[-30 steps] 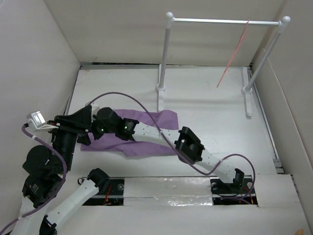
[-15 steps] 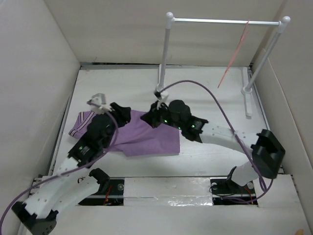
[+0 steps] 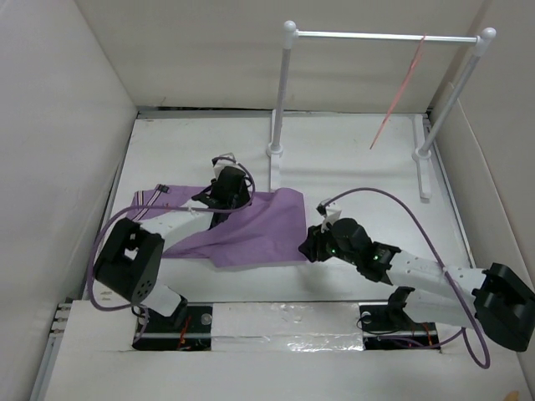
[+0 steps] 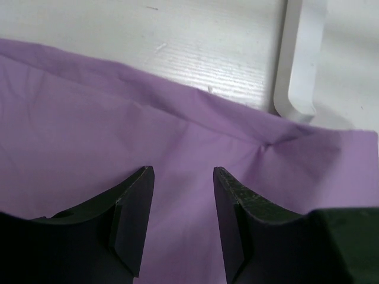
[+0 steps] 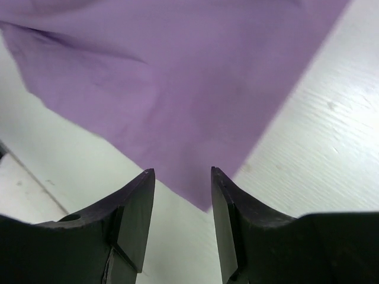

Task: Place the trousers on the hanger
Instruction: Fold the trousers at the center of the board.

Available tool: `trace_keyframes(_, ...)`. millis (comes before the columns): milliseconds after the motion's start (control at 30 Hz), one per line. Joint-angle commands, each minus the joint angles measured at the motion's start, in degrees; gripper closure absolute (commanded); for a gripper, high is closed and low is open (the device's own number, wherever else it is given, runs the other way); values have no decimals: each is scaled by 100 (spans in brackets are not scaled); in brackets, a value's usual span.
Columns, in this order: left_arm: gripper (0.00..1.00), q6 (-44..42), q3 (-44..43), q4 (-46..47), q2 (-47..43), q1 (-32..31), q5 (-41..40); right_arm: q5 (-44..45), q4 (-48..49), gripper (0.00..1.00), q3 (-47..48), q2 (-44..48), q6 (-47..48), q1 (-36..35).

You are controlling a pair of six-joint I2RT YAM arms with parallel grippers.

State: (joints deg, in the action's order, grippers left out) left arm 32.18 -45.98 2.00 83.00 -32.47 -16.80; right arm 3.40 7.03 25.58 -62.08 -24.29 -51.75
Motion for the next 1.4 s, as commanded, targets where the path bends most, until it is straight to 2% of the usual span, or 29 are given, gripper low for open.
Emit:
trace_keyframes(0,58,-221,-385,538,372,249,299,-5,246,51,-491,170,-234,190)
trace_keyframes(233,59,-283,-728,688,1033,425,493,-682,668,51,-695,-233,-207,525)
trace_keyframes(300,61,-300,-807,679,1226,486,502,-884,1139,51,-800,-321,-225,691)
trace_keyframes(400,71,-265,-773,819,1376,539,563,-1332,1581,53,-889,-550,-199,867)
trace_keyframes(433,80,-257,-773,837,1403,592,590,-1385,1661,58,-897,-637,-216,868)
trace_keyframes(500,92,-230,-755,898,1464,653,590,-1465,1967,66,-976,-726,-269,920)
trace_keyframes(533,100,-204,-746,933,1482,654,590,-1491,2039,76,-994,-778,-278,921)
trace_keyframes(633,100,-151,-720,1039,1508,759,599,-1640,2083,96,-1046,-955,-286,1052)
trace_keyframes(700,100,-142,-737,1109,1465,760,581,-1693,2214,100,-1239,-911,-357,1114)
trace_keyframes(933,100,-89,-851,1303,1333,865,476,-1606,1671,100,-1609,-87,-453,1167)
trace_keyframes(1100,100,-343,-949,1066,1290,865,861,-1342,907,100,-1706,704,-401,1167)
trace_keyframes(1133,95,-388,-870,1066,1210,865,915,-1342,854,100,-1706,706,-401,1167)
trace_keyframes(1200,77,-423,-590,1092,983,865,933,-1237,652,100,-1636,856,-260,1219)
trace_keyframes(1233,61,-493,-492,1136,920,865,959,-1219,590,100,-1601,873,-225,1280)
trace_keyframes(1333,49,-573,-281,1215,744,865,1064,-1350,660,100,-1548,786,-111,1343)
trace_keyframes(1367,48,-582,-246,1267,718,865,1082,-1412,651,100,-1513,742,-67,1395)
